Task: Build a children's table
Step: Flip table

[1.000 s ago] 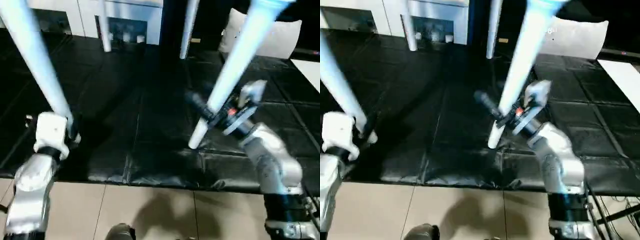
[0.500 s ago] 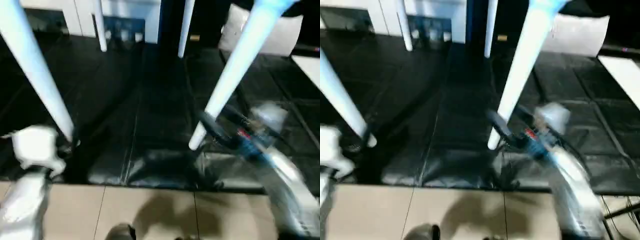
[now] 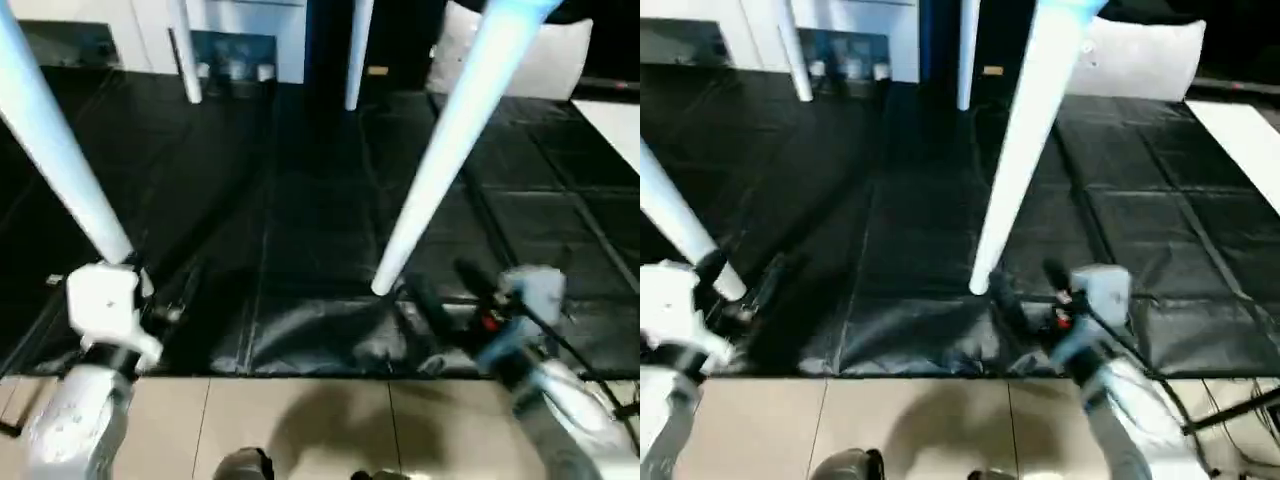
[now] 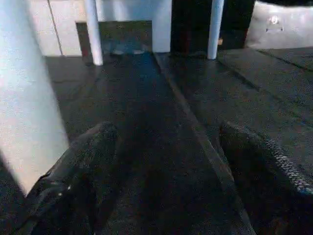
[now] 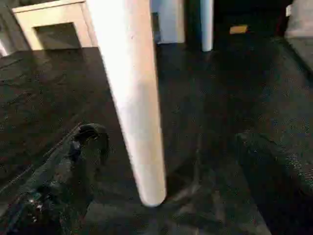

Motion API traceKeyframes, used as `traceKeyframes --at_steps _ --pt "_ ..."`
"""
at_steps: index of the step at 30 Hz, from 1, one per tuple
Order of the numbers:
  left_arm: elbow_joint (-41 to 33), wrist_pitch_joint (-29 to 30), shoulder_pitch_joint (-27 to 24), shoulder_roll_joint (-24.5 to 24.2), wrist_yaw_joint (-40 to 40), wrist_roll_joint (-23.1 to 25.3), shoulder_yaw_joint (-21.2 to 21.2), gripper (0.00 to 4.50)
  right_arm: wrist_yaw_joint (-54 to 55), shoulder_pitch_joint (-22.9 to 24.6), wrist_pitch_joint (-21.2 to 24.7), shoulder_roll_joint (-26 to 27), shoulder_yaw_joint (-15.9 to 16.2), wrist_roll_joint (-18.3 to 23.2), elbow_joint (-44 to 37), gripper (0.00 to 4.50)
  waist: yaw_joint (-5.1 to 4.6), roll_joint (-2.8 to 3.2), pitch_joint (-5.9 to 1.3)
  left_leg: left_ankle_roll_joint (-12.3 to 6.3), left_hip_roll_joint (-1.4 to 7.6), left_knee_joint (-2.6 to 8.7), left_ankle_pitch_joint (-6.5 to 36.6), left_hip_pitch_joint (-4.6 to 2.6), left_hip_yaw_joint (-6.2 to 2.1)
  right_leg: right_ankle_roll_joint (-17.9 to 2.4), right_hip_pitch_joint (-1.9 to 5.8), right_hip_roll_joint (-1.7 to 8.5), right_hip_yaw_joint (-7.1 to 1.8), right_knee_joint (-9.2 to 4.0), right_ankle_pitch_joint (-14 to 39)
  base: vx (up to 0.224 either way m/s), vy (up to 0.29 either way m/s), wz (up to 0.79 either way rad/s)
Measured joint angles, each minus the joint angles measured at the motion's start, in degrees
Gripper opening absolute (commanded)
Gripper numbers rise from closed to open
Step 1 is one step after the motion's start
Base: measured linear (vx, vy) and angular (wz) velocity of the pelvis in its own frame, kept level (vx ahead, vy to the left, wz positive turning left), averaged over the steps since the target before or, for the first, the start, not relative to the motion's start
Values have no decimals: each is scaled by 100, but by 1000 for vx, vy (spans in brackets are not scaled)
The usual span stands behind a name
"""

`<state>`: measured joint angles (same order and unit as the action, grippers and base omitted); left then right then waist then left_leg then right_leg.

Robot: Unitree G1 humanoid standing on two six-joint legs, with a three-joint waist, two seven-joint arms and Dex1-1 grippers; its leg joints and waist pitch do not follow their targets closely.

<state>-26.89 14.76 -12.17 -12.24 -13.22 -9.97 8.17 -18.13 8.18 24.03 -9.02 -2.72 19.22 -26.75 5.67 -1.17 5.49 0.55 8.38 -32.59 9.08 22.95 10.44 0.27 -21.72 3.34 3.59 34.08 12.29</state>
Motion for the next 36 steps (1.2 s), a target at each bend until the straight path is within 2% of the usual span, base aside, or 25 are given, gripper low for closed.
traceKeyframes --at_steps 7,19,22,23,24,26,27,28,30,32,33,34,35,36 --pt "90 94 -33 85 29 80 -252 376 238 -27 109 95 93 -103 10 450 -17 42 -9 0 3 8 0 6 0 -32 -5 -2 5 5 -22 0 0 0" --pt "88 168 -31 87 40 130 -360 376 409 -108 63 105 140 -227 116 450 -48 43 -11 2 3 -7 -4 2 0 -17 1 -1 3 6 -29 0 0 0" --pt "88 206 -1 67 41 139 -363 376 434 -116 51 101 138 -302 205 450 -53 49 -21 -14 4 -16 -19 33 0 -46 -23 -3 8 9 -64 0 0 0" --pt "85 219 14 68 41 139 -367 376 438 -113 51 101 138 -305 228 450 -57 61 -37 -43 8 -31 -36 73 0 -50 -52 -5 15 13 -79 0 0 0" --pt "76 226 26 66 41 140 -371 376 440 -117 50 101 138 -307 229 450 -62 78 -71 -79 14 -63 -57 150 -1 -56 -120 -7 22 34 -98 0 0 0" --pt "68 229 84 64 43 147 -410 376 441 -142 46 96 137 -312 229 450 -64 124 -115 -152 29 -198 -84 366 -20 -62 -312 -8 45 123 -141 -40 11 1" --pt "68 231 104 65 43 166 -442 376 443 -150 46 96 139 -313 233 450 -69 146 -129 -198 38 -222 -117 473 -25 -61 -398 -10 55 117 -199 -124 25 2" --pt "68 233 113 65 42 182 -463 376 446 -152 45 95 137 -315 236 450 -73 166 -139 -246 50 -231 -158 540 -28 -70 -442 -16 71 89 -254 -124 25 2" --pt "69 237 139 65 41 191 -470 376 452 -162 42 96 141 -337 283 450 -72 208 -150 -316 66 -249 -239 646 -33 -81 -523 -12 118 35 -386 -188 37 1" --pt "69 237 148 57 41 192 -465 376 452 -168 34 101 155 -339 308 450 -77 253 -143 -285 128 -241 -303 672 -15 -81 -531 4 246 -25 -410 -210 45 -5" --pt "75 238 180 15 42 193 -453 376 451 -198 25 108 176 -339 315 450 -19 286 -122 -278 163 -221 -395 703 11 -116 -559 20 330 328 -149 -253 25 1" --pt "118 240 241 -12 37 194 -462 376 449 -176 16 110 189 -343 335 450 26 260 -103 -276 183 -204 -461 727 106 -151 -592 23 331 881 149 -253 25 1" --pt "127 240 309 -16 37 194 -461 376 445 -152 15 108 203 -363 352 450 134 199 -112 -270 187 -163 -502 735 243 -137 -527 3 309 1265 390 -262 -52 18" --pt "133 224 371 17 35 194 -459 376 439 -191 -20 81 203 -390 371 450 300 13 -193 -246 176 -162 -507 834 445 -143 -435 -63 96 1356 895 -211 -126 18"
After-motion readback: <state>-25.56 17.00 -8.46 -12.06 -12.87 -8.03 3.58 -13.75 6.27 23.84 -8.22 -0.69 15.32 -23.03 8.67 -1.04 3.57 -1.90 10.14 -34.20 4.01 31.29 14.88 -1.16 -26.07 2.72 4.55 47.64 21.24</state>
